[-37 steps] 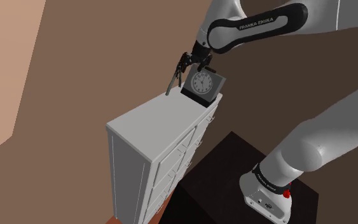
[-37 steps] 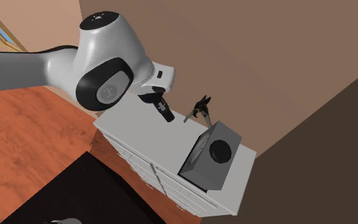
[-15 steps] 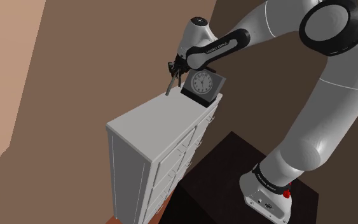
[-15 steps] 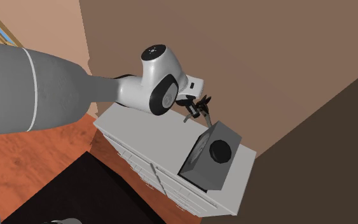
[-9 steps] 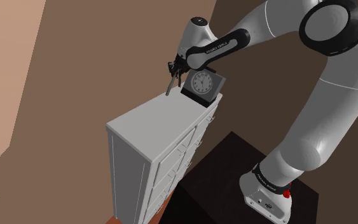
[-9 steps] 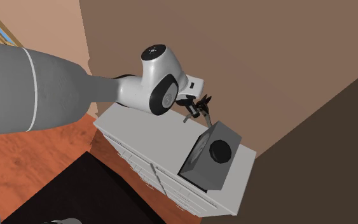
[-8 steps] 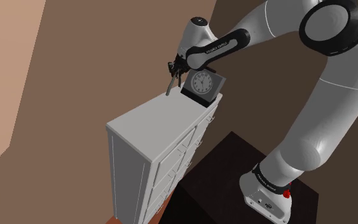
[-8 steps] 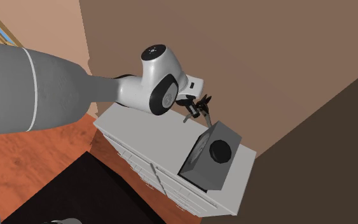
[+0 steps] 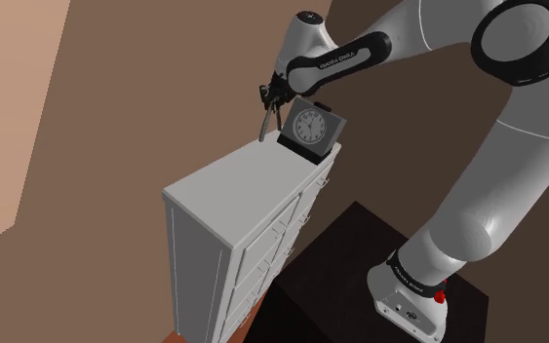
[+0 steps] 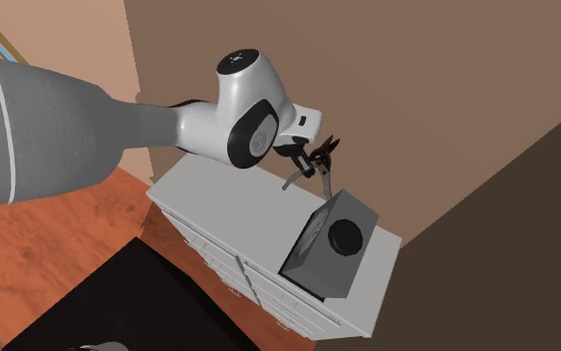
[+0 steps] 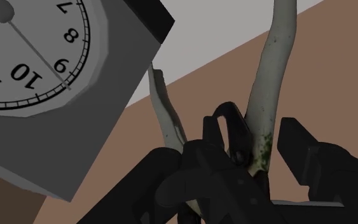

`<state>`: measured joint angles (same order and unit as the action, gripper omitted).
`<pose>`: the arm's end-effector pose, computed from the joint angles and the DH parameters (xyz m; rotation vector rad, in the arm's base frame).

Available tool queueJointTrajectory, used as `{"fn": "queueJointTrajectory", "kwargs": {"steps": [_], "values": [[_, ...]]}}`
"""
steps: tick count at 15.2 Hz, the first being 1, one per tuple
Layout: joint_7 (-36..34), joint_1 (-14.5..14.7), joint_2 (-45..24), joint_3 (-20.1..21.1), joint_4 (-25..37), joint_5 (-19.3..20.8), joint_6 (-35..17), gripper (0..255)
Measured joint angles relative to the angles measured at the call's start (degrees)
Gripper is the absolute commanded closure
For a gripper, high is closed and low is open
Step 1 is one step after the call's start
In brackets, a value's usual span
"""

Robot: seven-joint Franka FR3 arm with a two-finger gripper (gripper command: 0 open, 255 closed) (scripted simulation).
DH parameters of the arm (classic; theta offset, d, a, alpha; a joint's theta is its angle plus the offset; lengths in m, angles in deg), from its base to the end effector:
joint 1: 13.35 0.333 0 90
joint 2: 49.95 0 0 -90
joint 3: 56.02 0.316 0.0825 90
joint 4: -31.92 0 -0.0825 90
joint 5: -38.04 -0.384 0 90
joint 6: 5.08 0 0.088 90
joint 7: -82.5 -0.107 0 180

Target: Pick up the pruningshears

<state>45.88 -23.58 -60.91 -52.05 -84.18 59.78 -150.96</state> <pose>0.6112 -0.0638 0.3887 2.8524 -0.6855 0.5643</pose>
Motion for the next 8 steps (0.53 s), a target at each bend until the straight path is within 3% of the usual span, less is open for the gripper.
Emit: {"fn": "queueJointTrajectory", "kwargs": {"steps": [8], "values": [[2.7,-0.3,3.1,0.6,2.2,-2.5,5.0,255]]}}
